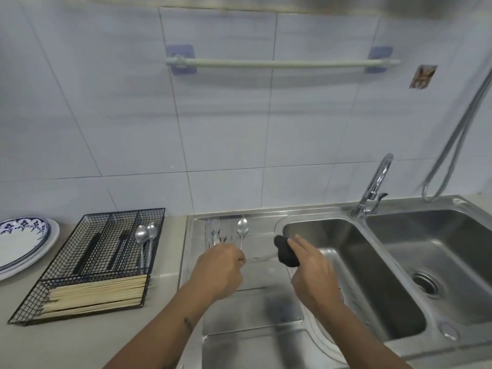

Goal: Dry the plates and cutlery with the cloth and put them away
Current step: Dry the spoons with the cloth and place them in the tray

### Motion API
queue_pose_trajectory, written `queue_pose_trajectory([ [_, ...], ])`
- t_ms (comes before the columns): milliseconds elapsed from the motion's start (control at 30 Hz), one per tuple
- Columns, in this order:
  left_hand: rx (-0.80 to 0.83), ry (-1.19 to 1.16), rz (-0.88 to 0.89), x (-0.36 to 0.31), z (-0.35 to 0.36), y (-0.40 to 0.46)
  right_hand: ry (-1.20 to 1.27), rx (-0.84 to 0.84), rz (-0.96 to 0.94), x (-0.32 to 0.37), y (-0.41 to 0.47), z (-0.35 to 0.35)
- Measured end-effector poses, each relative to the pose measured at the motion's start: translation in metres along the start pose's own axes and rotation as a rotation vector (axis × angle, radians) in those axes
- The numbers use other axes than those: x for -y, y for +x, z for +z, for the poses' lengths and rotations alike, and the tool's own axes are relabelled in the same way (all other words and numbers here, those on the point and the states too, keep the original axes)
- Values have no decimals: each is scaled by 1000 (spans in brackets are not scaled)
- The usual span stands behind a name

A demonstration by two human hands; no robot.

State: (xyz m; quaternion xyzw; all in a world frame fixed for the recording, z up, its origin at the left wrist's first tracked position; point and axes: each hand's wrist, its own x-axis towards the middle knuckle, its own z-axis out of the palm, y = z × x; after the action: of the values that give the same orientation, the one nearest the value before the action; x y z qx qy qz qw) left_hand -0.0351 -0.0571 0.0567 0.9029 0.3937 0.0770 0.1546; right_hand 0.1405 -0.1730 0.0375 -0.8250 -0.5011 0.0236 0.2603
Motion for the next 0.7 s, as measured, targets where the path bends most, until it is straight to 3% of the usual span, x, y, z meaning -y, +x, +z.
queue_pose_trajectory([
  [67, 48, 21, 12, 1, -3, -3, 125, -61, 77, 3, -3, -7],
  [133, 77, -2, -2, -1, -7, -6, 192, -121, 33, 11, -8, -10],
  [333, 112, -352, -99, -16, -24, -12, 156, -174, -392, 34, -32, 1],
  [467, 152, -374, -141, -15, -22, -22, 132, -184, -227, 8, -38, 7],
  [533, 158, -412, -151, -13, -18, -25, 91, -239, -285, 8, -39, 5],
  [633, 125, -523, -143, -13, -14, -24, 42, -173, -409, 14, -41, 5],
  [700, 122, -552, -158, -12, -10, -25, 50, -102, -316, 7, -38, 1],
])
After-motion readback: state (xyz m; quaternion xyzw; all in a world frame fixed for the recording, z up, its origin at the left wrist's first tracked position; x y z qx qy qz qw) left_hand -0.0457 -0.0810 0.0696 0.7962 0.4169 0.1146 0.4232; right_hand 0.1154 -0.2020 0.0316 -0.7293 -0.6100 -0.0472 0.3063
